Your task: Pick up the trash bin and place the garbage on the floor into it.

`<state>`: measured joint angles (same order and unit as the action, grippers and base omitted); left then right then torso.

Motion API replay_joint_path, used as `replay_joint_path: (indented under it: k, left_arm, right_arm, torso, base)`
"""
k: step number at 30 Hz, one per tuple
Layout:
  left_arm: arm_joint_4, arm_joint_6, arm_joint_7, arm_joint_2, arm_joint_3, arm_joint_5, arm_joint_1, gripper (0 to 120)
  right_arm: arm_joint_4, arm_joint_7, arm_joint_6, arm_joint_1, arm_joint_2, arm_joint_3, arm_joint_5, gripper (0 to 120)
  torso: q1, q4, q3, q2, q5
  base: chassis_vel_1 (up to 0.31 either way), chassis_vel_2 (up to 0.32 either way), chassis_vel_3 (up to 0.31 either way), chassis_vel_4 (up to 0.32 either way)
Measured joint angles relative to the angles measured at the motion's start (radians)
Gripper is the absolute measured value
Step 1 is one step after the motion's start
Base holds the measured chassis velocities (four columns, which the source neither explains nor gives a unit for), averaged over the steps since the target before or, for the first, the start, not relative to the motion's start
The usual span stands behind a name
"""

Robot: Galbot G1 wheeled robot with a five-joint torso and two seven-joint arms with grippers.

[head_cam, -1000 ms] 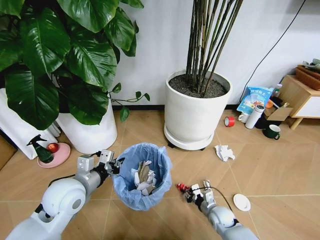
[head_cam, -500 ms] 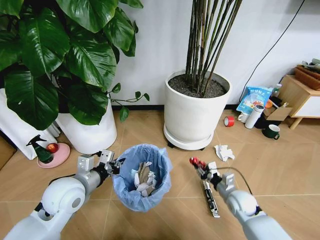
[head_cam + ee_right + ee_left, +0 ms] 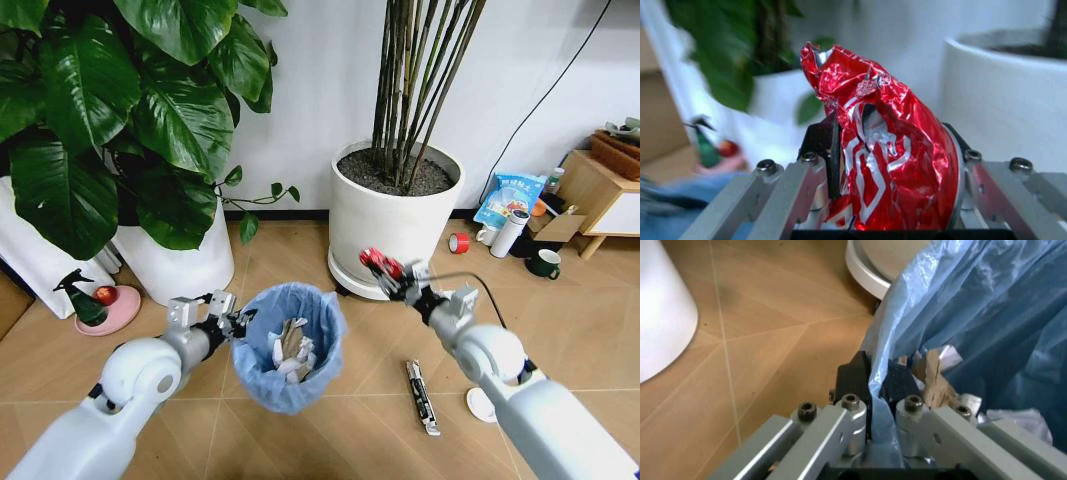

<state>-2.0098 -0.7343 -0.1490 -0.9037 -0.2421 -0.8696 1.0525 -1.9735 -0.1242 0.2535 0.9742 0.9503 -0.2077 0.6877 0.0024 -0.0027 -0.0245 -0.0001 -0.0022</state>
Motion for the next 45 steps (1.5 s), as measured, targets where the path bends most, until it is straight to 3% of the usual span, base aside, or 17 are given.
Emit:
replay_joint_path:
  k: [4, 9, 15, 19, 24, 28, 32, 38, 45]
  left_arm:
    - [0.032, 0.000, -0.021, -0.026, 0.055, -0.018, -0.056, 0]
    - [0.045, -0.001, -0.042, -0.045, 0.098, -0.029, -0.103, 0]
    - [0.042, -0.001, -0.048, -0.046, 0.101, -0.033, -0.109, 0]
    - [0.032, -0.001, -0.048, -0.040, 0.093, -0.032, -0.096, 0]
    - [0.023, -0.001, -0.049, -0.039, 0.073, -0.030, -0.079, 0]
    - [0.019, -0.001, -0.050, -0.037, 0.068, -0.030, -0.072, 0]
    - [0.012, -0.001, -0.052, -0.036, 0.059, -0.027, -0.061, 0]
    - [0.001, -0.001, -0.052, -0.024, 0.023, -0.022, -0.028, 0]
    - [-0.035, -0.001, -0.048, -0.008, -0.012, -0.005, 0.027, 0]
  right_arm:
    - [-0.060, 0.030, 0.034, -0.046, -0.008, 0.081, 0.092, 32]
    - [-0.076, 0.042, 0.043, -0.063, -0.003, 0.181, 0.094, 32]
    - [-0.054, 0.045, 0.058, -0.061, 0.008, 0.225, 0.043, 32]
    - [-0.042, 0.052, 0.060, -0.060, 0.017, 0.233, 0.020, 40]
    - [-0.036, 0.063, 0.061, -0.060, 0.025, 0.247, 0.019, 65]
    - [-0.038, 0.063, 0.061, -0.057, 0.025, 0.247, 0.019, 73]
    - [-0.053, 0.071, 0.059, -0.045, 0.022, 0.224, 0.019, 94]
    - [-0.080, 0.104, 0.057, -0.002, 0.004, 0.140, 0.019, 100]
    - [-0.102, 0.155, 0.050, 0.164, -0.040, -0.044, -0.025, 100]
  torso:
    - [0.000, 0.0001, 0.000, 0.000, 0.0000]
    - [0.000, 0.0001, 0.000, 0.000, 0.0003]
    - [0.000, 0.0000, 0.000, 0.000, 0.0003]
    - [0.000, 0.0002, 0.000, 0.000, 0.0003]
    - [0.000, 0.0001, 0.000, 0.000, 0.0002]
    - [0.000, 0.0002, 0.000, 0.000, 0.0003]
    - [0.000, 0.0001, 0.000, 0.000, 0.0003]
    - [0.000, 0.0003, 0.000, 0.000, 0.0003]
    - [0.000, -0.0003, 0.000, 0.000, 0.0003]
  base:
    - [0.000, 0.000, 0.000, 0.000]
    - [0.000, 0.000, 0.000, 0.000]
    - [0.000, 0.000, 0.000, 0.000]
    - [0.000, 0.000, 0.000, 0.000]
    - [0.000, 0.000, 0.000, 0.000]
    - [0.000, 0.000, 0.000, 0.000]
    - [0.000, 0.000, 0.000, 0.000]
    - [0.000, 0.000, 0.000, 0.000]
    - [0.000, 0.000, 0.000, 0.000]
